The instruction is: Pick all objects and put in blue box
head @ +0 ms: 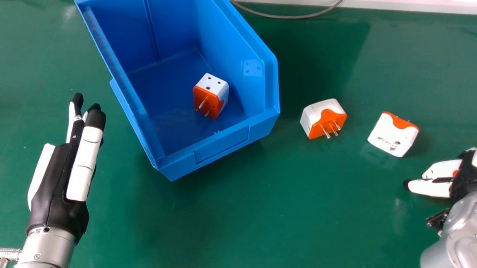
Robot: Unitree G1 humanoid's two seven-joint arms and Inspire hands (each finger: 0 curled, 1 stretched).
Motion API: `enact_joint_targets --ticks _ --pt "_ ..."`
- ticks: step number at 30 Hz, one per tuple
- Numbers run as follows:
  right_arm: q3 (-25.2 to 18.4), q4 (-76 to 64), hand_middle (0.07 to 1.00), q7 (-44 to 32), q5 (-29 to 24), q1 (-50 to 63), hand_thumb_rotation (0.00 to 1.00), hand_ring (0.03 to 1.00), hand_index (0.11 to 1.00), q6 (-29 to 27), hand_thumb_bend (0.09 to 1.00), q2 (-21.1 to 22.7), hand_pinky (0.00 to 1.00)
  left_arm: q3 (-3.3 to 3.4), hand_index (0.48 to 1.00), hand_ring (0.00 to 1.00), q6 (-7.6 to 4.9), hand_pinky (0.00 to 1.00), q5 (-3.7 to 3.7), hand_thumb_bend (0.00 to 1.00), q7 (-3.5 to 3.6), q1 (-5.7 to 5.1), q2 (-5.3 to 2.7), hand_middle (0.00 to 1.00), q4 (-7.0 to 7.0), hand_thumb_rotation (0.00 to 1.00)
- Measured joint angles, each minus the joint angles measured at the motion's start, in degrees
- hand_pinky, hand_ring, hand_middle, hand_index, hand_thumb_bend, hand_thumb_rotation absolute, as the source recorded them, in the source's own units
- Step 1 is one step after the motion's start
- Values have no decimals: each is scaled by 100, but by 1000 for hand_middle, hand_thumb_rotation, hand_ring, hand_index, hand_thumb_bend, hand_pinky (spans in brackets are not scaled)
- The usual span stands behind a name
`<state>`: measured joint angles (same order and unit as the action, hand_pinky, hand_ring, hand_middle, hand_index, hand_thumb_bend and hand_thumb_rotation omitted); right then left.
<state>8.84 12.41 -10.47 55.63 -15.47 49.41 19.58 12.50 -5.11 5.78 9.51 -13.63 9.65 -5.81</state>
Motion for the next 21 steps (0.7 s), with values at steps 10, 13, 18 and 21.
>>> enact_joint_targets --ticks 10,13,18,21 --pt "399 565 911 -132 -173 -431 489 877 826 71 549 319 798 31 1000 1000 12 1000 96 763 25 -20 30 1000 -2 1000" --pt "537 859 901 -167 -220 -647 514 864 823 43 555 372 773 36 1000 1000 15 1000 101 764 28 -61 38 1000 -14 1000" --pt "610 1432 871 20 -381 -953 457 845 787 -115 530 463 750 49 1000 1000 24 1000 103 765 30 -99 42 1000 -46 1000" --pt "486 1675 697 302 -657 -1100 244 562 724 -183 540 476 470 93 1000 1000 52 1000 105 765 29 -140 51 1000 -79 1000"
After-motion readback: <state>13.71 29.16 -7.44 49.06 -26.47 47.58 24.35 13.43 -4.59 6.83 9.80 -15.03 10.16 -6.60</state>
